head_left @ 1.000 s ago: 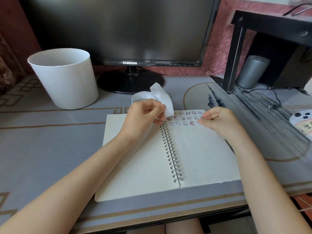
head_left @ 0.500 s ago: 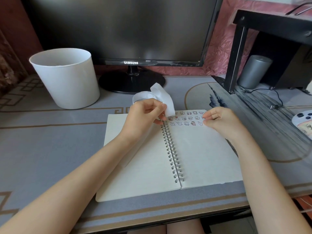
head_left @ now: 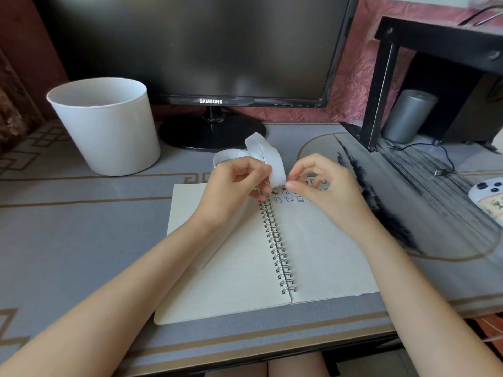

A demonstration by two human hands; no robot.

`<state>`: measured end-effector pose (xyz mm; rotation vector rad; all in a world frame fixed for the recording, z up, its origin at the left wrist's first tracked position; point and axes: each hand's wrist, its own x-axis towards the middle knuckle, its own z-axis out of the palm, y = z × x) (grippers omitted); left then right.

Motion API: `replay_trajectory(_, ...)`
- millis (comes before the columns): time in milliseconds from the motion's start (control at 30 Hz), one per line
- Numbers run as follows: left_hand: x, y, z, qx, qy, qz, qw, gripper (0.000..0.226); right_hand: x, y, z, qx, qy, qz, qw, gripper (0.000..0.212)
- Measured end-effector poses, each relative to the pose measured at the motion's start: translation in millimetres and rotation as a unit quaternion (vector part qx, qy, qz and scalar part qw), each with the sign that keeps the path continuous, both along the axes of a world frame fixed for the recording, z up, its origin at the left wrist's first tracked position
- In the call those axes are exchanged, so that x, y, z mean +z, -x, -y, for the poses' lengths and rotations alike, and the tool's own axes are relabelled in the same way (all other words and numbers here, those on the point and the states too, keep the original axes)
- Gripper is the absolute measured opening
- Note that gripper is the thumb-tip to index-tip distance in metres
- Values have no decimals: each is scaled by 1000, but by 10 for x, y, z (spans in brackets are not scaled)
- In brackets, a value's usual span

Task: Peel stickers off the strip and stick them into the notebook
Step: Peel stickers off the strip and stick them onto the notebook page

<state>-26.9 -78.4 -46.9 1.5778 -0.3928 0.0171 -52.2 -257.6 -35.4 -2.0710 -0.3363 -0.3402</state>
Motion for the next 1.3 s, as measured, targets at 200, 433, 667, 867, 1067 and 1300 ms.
replay_trajectory(200,13,7,1,-9,7,-4,1000,23,-29,13,-53,3,-22,4,1000,15)
replay_trajectory(433,-10,32,23,-26,-11,-13,1000,9,-37,-13,-33,-6,-70,13,997,18)
replay_trajectory(667,-34,17,21,-28,-11,-9,1000,8,-67,-32,-27,-18,-63,5,998,13)
replay_trajectory(867,-42,19,16,-35,-10,0,999,10,-80,-38,-19,-8,-64,-7,998,12)
replay_trajectory(1067,-36,16,20,-38,-9,2,999,9,-85,-46,-15,5,-75,-16,997,12)
replay_trajectory(1300,-48,22,25,-36,-14,-7,999,7,-78,-49,-33,10,-100,-31,994,15)
